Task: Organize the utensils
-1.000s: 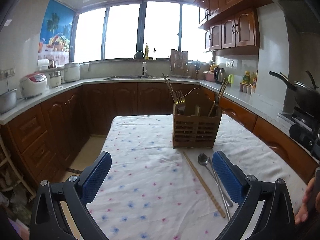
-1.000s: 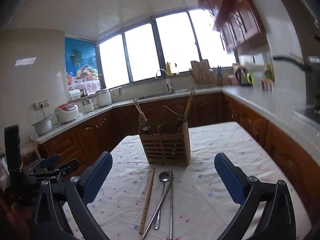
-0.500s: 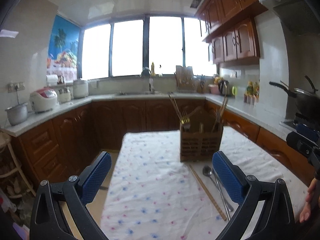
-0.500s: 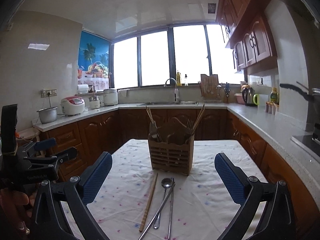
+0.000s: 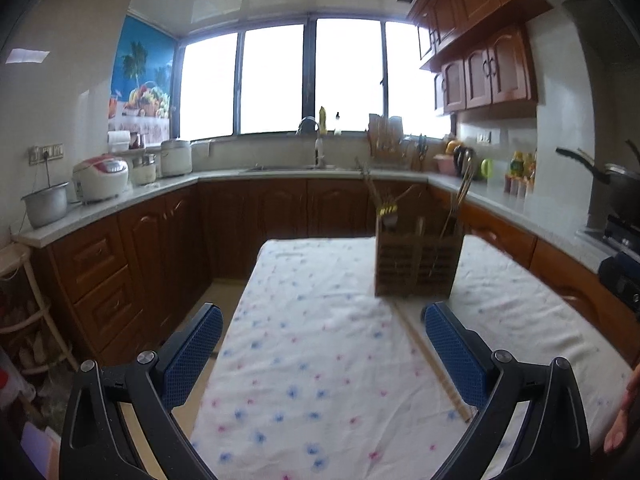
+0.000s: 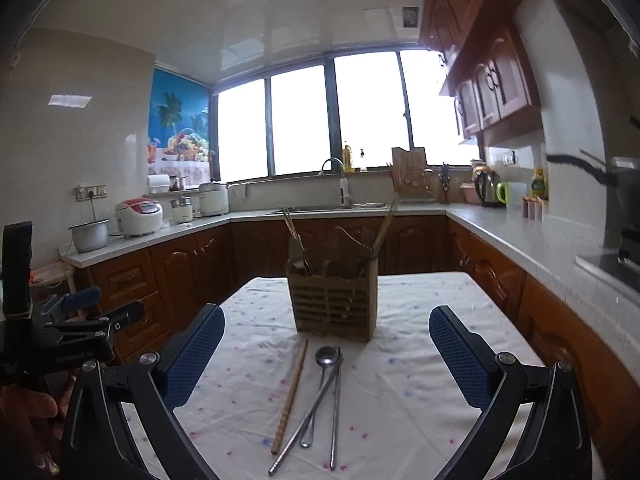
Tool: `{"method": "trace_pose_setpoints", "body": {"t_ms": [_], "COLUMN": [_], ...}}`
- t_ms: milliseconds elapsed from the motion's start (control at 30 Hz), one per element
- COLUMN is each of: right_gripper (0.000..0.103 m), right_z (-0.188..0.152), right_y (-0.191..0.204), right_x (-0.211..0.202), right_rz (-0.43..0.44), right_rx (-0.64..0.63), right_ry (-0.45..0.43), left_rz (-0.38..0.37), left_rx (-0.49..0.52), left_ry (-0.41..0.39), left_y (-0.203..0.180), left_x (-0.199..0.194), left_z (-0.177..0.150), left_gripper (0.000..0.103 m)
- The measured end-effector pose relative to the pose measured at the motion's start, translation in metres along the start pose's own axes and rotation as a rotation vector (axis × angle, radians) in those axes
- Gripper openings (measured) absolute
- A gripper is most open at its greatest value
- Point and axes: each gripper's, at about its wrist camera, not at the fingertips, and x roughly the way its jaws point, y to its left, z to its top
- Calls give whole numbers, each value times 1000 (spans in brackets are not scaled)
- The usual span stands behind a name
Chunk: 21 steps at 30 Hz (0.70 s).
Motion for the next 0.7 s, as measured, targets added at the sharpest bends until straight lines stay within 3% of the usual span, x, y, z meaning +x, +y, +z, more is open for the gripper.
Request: {"method": "trace_pose_setpoints", "body": {"t_ms": [267,700], "right_gripper": [103,103], "right_z": [-30,-40], "right_y": [-14,-17], "right_x": [5,7], "right_rz": [-30,-30], "right_rx": [44,65], "right_ry": [-1,15], "left_rz": [37,36], "left_rx": [-6,-3], "left_ry": [35,56], "left_y": [-1,-4], "left_x": [11,14], "left_z": [-9,-18], "left_gripper": [102,102]}}
